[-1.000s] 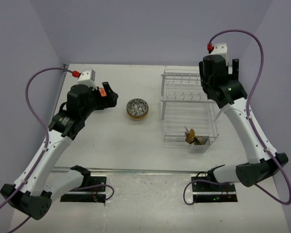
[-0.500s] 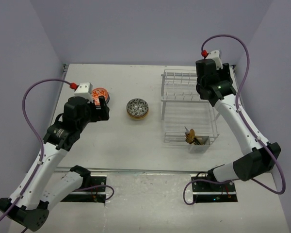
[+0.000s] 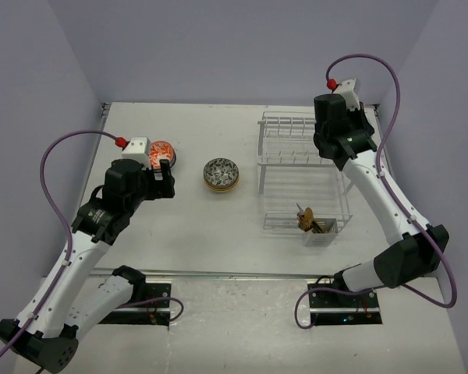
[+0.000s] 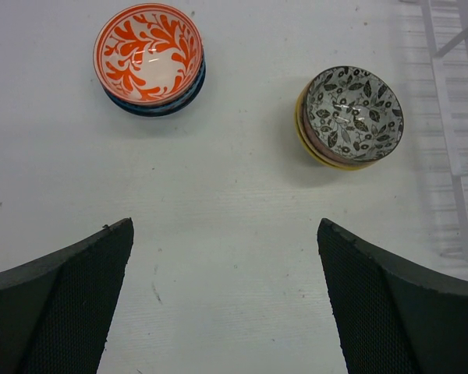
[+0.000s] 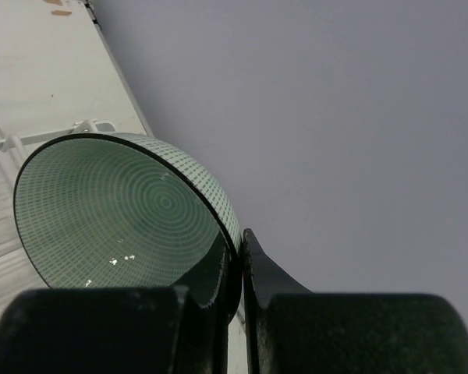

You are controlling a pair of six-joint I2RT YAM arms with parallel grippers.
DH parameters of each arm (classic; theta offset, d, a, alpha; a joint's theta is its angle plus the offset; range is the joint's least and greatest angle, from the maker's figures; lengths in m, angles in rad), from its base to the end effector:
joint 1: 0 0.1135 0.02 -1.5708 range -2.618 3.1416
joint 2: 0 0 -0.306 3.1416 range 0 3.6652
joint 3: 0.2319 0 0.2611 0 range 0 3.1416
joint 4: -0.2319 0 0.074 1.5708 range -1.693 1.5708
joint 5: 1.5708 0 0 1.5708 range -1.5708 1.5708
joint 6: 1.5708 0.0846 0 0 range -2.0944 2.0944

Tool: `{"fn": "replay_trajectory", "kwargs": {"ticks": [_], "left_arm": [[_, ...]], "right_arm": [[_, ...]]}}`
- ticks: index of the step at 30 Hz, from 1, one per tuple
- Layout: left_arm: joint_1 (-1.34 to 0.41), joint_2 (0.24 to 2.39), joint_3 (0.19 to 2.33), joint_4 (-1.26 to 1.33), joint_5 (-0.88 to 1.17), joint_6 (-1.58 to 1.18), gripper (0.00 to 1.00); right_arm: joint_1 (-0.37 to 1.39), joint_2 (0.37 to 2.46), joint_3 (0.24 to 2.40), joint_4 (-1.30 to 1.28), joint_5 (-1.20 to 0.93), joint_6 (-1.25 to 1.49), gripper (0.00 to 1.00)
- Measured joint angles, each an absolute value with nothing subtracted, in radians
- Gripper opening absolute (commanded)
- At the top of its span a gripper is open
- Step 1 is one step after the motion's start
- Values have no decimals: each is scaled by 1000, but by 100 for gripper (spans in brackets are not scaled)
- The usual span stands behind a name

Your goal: Unload the bowls from the dish rack

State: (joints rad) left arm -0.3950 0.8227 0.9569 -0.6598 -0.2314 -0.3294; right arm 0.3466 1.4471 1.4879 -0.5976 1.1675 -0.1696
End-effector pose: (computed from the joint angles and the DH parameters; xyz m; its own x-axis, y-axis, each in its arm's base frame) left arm 0.1837 -0.0555 0.3528 -0.5001 -0.1326 -0.8557 0.0314 0.9848 -0.1709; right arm 0.3318 0.0371 0.4308 -0.5914 -0.2840 -0.7547 0.5086 0.5950 -0.6224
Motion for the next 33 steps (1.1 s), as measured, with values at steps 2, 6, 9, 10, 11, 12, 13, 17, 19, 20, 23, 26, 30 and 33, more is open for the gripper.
{"fn": "replay_trajectory", "kwargs": {"ticks": [2, 6, 9, 10, 11, 12, 13, 17, 19, 20, 23, 26, 30, 33], "left_arm": [[-395, 822, 957, -659, -231, -329, 100], [-395, 823, 957, -657, -231, -329, 100], [-395, 823, 957, -653, -224, -329, 100], [-395, 823, 957, -653, -221, -329, 100], [-395, 824, 957, -653, -218, -329, 100], [-395, 825, 957, -653, -216, -330, 100], [-395, 826, 957, -653, -212, -330, 100], [-395, 826, 965, -653, -198, -337, 100], [-395, 828, 981, -652, -184, -342, 100], [-395, 831, 994, -653, -175, -348, 100], [-395, 850, 1057, -650, -121, -364, 100], [-396, 899, 1163, -633, -31, -393, 100], [-472, 1014, 1345, -595, -12, -435, 100], [-626, 1141, 1495, -585, -78, -454, 100]], "right_arm": [[361, 1451, 1488, -612, 1162, -177, 0], [371, 1454, 1493, -619, 1169, -192, 0], [372, 1457, 1505, -624, 1165, -197, 0], [372, 1458, 1512, -625, 1162, -197, 0], [372, 1459, 1518, -627, 1160, -198, 0], [373, 1459, 1526, -628, 1159, -199, 0], [374, 1459, 1535, -628, 1156, -199, 0], [380, 1458, 1571, -636, 1138, -199, 0], [382, 1451, 1587, -639, 1125, -194, 0], [385, 1446, 1600, -655, 1110, -179, 0], [387, 1428, 1671, -733, 1025, -104, 0], [411, 1384, 1719, -781, 913, -15, 0], [536, 1350, 1804, -871, 810, 88, 0], [630, 1389, 1915, -933, 738, 162, 0]]}}
